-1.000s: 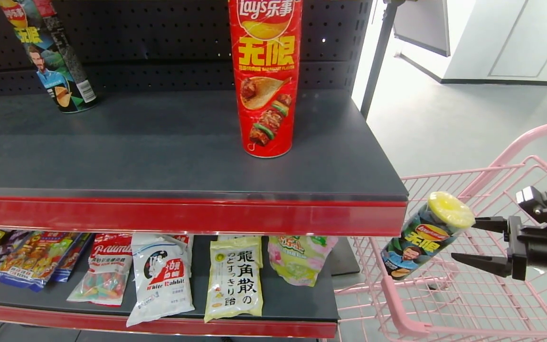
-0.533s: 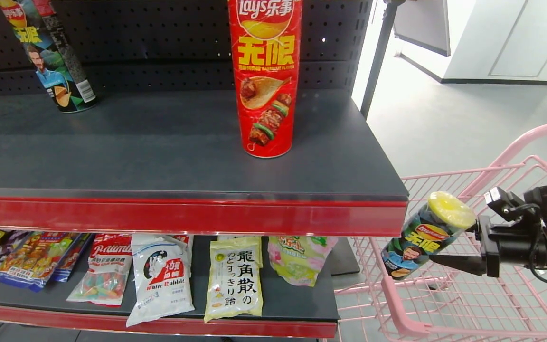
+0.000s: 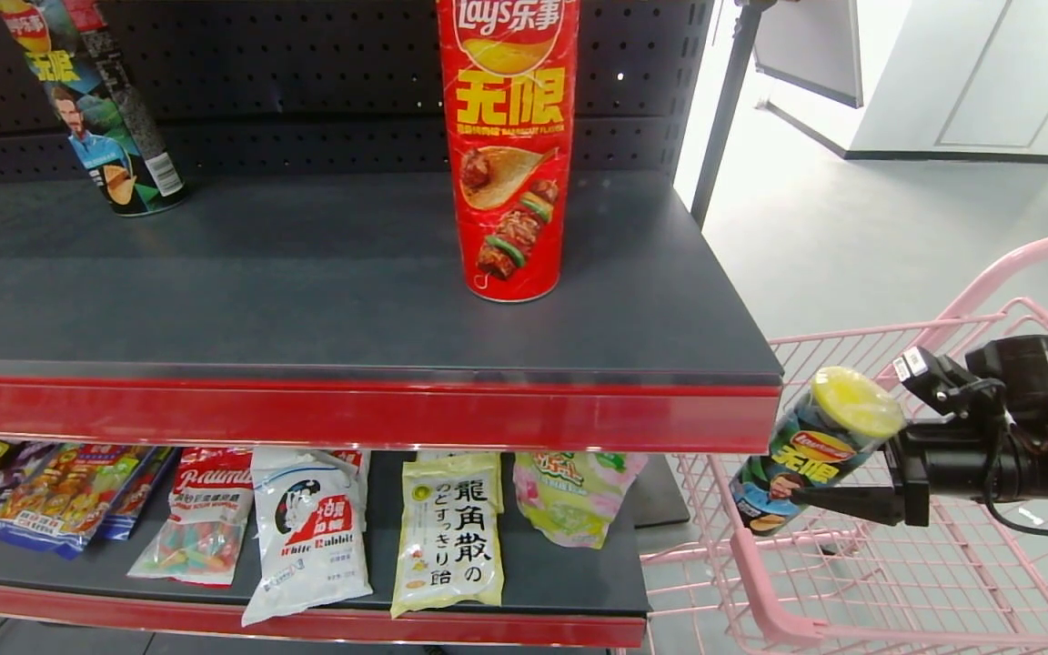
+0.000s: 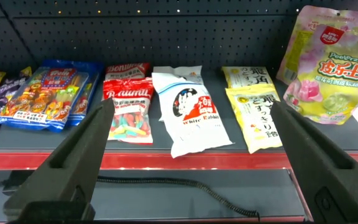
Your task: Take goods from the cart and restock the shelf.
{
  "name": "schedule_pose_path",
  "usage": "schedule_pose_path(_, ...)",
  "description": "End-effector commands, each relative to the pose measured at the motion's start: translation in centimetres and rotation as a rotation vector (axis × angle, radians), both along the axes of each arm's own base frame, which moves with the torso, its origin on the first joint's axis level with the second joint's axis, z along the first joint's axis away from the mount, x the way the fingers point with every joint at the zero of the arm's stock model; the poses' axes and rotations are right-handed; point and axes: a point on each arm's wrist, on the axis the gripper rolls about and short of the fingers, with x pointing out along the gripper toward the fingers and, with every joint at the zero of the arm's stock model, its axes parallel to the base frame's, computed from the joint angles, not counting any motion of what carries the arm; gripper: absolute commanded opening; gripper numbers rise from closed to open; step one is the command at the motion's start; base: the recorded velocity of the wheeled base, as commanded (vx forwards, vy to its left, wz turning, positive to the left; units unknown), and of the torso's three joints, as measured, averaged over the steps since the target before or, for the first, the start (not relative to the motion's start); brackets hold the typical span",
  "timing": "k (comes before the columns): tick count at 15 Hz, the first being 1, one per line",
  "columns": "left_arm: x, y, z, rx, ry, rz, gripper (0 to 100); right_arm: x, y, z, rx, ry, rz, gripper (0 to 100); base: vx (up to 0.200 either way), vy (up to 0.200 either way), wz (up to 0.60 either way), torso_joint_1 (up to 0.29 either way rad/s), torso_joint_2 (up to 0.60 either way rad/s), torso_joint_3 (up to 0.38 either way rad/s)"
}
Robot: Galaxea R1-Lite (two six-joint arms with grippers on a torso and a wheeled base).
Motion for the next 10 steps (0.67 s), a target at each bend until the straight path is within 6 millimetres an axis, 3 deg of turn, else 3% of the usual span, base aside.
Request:
schedule_pose_path(1, 0.01, 0.00, 0.00, 0.000, 0.001, 0.000, 100, -0.28, 0.97, 0.51, -0.001, -0.014, 0.032, 100, 0.000, 0.000, 0.00, 0.000, 0.00, 0.000)
schedule_pose_path(3, 0.01, 0.00, 0.00, 0.000, 0.001, 0.000, 100, -0.30, 1.15, 0.59, -0.001, -0.016, 0.038, 100, 0.000, 0.000, 0.00, 0.000, 0.00, 0.000)
schedule_pose_path(4, 0.01, 0.00, 0.00, 0.000, 0.001, 0.000, 100, -0.32, 1.15, 0.64, -0.001, -0.018, 0.038, 0, 0.000, 0.000, 0.00, 0.000, 0.00, 0.000)
schedule_pose_path(10, 0.01, 0.00, 0.00, 0.000, 0.001, 0.000, 100, -0.36, 1.03, 1.04, 0.003, -0.023, 0.030, 0, 0.000, 0.000, 0.00, 0.000, 0.00, 0.000)
